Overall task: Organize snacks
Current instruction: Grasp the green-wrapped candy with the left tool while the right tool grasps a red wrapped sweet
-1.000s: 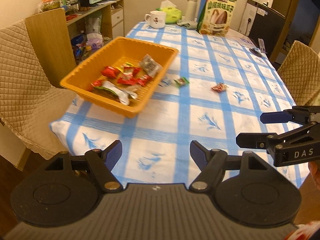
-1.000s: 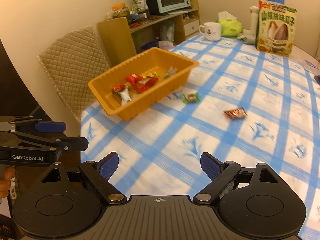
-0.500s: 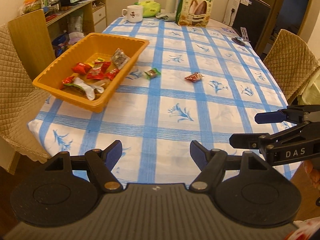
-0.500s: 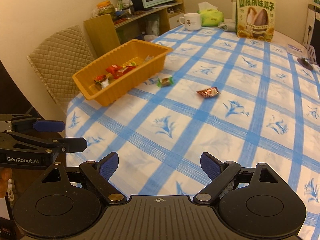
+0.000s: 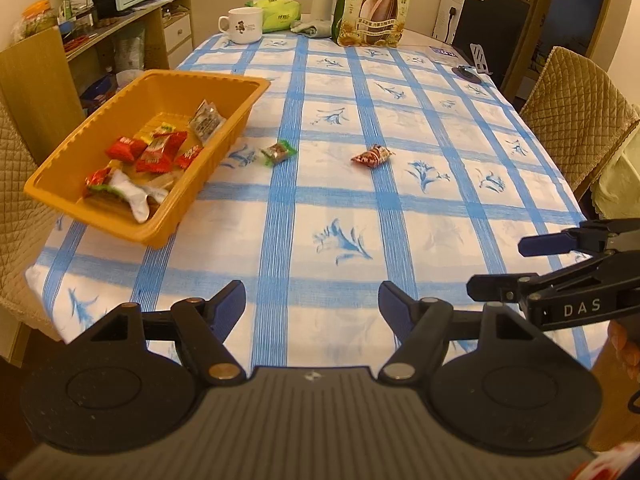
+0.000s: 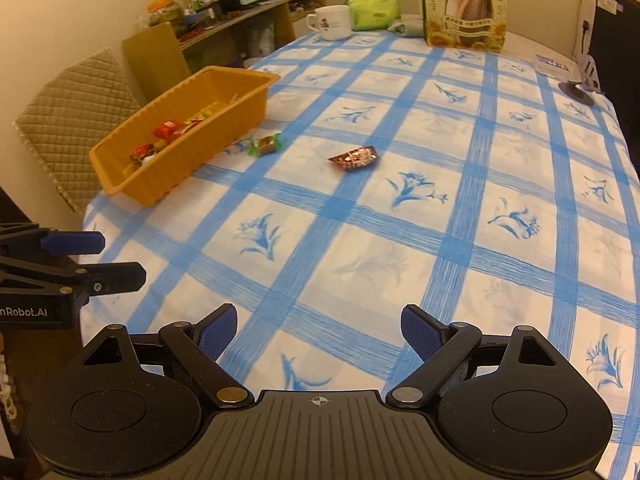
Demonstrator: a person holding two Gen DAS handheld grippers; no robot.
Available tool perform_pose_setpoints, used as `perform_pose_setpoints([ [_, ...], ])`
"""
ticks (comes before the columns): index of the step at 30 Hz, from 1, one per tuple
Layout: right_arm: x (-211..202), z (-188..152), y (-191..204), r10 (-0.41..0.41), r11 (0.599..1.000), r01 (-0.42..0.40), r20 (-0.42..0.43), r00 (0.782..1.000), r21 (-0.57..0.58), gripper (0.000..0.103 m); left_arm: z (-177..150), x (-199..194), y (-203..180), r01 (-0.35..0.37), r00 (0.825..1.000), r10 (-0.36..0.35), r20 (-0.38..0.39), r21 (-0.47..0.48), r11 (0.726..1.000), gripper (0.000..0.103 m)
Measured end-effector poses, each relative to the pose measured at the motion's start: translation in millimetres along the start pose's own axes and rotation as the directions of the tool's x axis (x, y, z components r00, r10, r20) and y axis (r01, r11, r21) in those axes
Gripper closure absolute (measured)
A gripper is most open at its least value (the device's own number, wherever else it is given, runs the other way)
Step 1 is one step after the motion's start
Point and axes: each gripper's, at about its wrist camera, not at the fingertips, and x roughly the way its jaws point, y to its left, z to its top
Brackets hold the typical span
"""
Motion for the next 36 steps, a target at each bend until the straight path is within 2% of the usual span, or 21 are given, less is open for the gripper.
perform_pose_setpoints([
  [4,9,6,-10,-0.021,1.0,0.02,0.011,1.0,0.024,0.014,13,17,-1,0.003,1.0,-0.003,0.009,0.022,1.0,0.04],
  [14,28,33,-33,-0.054,0.996,0.047,0.092,0.994,0.076,0.015,53,65,-4,-0.001,0.999,-0.001,0.035,0.068,0.998,0.049],
  [19,41,49,-36,-0.043,0.997,0.032,0.142,0.989,0.073,0.016,71,90,-2,-0.009,1.0,0.007,0.028,0.066,0.998,0.054],
  [21,49,56,-36,-0.028,0.998,0.019,0.153,0.988,0.061,0.023,77,99,-1,-0.012,1.0,0.01,0.026,0.061,0.998,0.056],
  [26,73,71,-36,-0.004,0.998,-0.006,0.152,0.988,0.063,0.035,88,119,2,-0.027,1.0,0.026,0.012,0.057,0.998,0.058],
  [36,114,91,-35,0.018,0.998,-0.026,0.143,0.99,0.052,0.045,100,150,12,-0.087,0.996,0.088,-0.021,0.038,0.995,0.058],
])
